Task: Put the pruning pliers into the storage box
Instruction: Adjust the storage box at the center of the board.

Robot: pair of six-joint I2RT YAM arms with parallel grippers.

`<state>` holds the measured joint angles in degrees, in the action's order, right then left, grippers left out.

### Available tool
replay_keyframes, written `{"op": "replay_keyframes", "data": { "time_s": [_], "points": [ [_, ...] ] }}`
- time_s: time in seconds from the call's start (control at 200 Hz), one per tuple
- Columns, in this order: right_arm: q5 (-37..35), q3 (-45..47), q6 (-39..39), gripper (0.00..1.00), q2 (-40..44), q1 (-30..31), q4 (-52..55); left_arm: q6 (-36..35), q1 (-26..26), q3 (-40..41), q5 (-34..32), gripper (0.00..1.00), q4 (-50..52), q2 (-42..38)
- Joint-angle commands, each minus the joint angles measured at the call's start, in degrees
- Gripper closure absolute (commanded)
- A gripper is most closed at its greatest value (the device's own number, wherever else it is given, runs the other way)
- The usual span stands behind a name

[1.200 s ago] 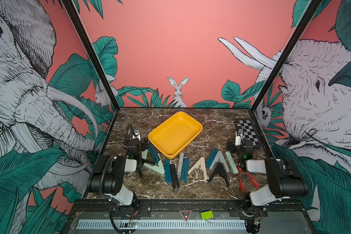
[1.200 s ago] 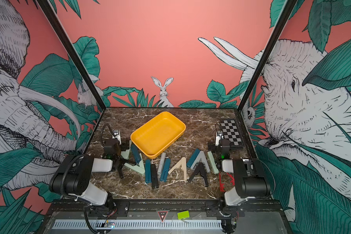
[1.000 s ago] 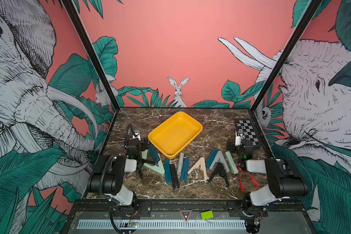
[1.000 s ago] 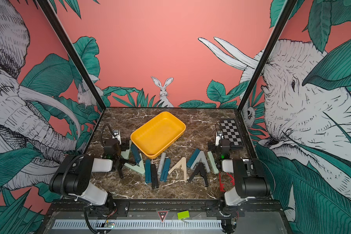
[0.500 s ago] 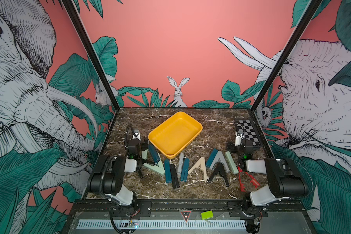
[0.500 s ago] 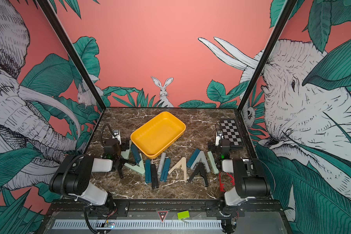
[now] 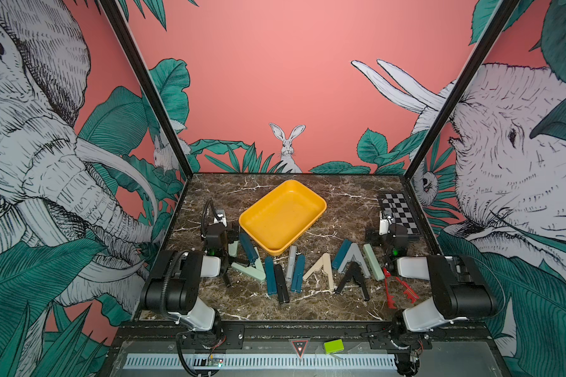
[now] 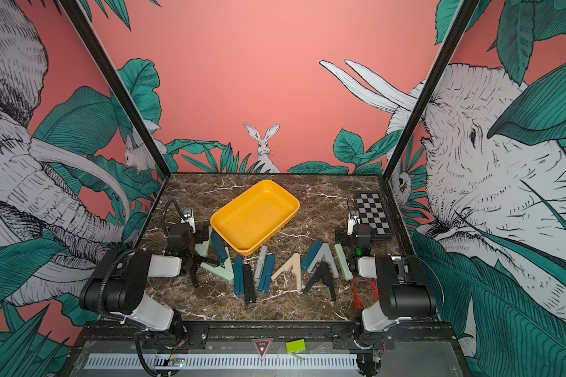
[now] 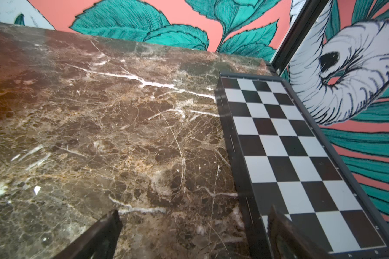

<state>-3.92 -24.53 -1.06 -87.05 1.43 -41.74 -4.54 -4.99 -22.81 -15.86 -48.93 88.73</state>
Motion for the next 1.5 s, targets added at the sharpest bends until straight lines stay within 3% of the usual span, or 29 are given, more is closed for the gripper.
{"op": "replay_keyframes", "data": {
  "time_s": [0.0, 0.09, 0.19, 0.31, 0.465, 0.595, 0.71, 0.895, 1.12, 1.41, 1.49],
  "points": [
    [-0.7, -9.9, 1.19, 0.01, 4.83, -0.2, 17.71, 0.58, 0.1, -5.72, -0.31, 0.01, 14.03, -7.07],
    [2.73, -16.14, 2.39, 0.02, 6.47, -0.16, 25.14, 4.59, 0.11, -10.92, -1.15, 0.01, 27.3, -13.13],
    [9.18, -24.31, 6.34, 0.07, 3.81, -0.1, 30.54, 9.17, -0.19, -11.85, 2.4, 0.01, 29.31, -17.41],
    [15.6, -35.46, 11.41, 0.12, -2.7, 1.77, 35.32, 13.67, -3.82, -12.26, -1.35, 0.01, 31.85, -19.43],
    [17.38, -50.02, 8.68, 0.13, -13.51, 8.04, 43.82, 13.88, -10.86, -12.98, -7.12, 0.01, 35.0, -20.1],
    [19.26, -63.66, 6.57, 0.16, -22.74, 12.36, 51.93, 17.22, -12.52, -13.23, -7.58, 0.01, 37.02, -19.41],
    [19.75, -70.31, 4.51, 0.17, -29.21, 15.07, 54.97, 18.57, -13.58, -12.85, -8.75, 0.01, 39.16, -19.84],
    [18.87, -77.57, 1.14, 0.21, -37.35, 18.63, 59.35, 18.86, -13.96, -10.65, -10.26, 0.01, 40.45, -23.12],
    [15.84, -80.29, -0.56, 0.29, -41.07, 20.0, 59.36, 18.2, -13.92, -10.49, -10.98, 0.01, 43.75, -25.24],
    [15.61, -87.88, -0.98, 0.57, -46.46, 21.33, 64.59, 18.31, -13.91, -9.89, -12.46, 0.01, 45.44, -26.24],
    [15.26, -89.92, -1.27, 0.57, -47.8, 21.4, 67.25, 17.99, -13.91, -10.02, -12.96, 0.01, 45.85, -26.56]
  ]
}}
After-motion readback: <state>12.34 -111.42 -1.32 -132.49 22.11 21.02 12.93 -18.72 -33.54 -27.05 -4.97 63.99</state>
